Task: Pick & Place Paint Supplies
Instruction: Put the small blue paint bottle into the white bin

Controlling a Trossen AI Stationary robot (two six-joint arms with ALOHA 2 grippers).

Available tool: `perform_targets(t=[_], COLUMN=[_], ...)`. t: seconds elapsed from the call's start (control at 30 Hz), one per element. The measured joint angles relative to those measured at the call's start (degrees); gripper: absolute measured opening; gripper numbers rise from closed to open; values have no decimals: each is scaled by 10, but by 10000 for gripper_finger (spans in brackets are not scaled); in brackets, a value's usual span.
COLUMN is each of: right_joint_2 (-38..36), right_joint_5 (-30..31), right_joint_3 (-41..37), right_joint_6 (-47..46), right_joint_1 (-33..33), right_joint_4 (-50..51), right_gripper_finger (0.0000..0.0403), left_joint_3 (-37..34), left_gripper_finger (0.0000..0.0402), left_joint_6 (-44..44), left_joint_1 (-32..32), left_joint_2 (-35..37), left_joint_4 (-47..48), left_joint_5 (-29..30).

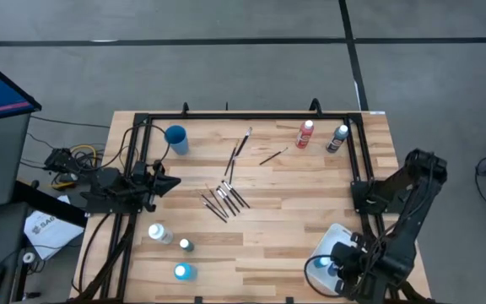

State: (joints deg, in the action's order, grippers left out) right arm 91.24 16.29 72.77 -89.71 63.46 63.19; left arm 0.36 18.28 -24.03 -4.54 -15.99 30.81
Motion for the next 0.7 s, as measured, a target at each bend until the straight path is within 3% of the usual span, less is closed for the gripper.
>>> perform_targets(t=[0.7], right_joint_2=[38], right_joint_5=[50], right_joint_3=[0], right_joint_6=[7], right_joint_1=[-3], right_joint_4=[-53], right_gripper_finger=[126], left_joint_3=[0], left_gripper_finger=[4], left_joint_6=[0], left_joint_1=[0], left_joint_2=[0], left_joint_4=[-5], left_joint_5=[0])
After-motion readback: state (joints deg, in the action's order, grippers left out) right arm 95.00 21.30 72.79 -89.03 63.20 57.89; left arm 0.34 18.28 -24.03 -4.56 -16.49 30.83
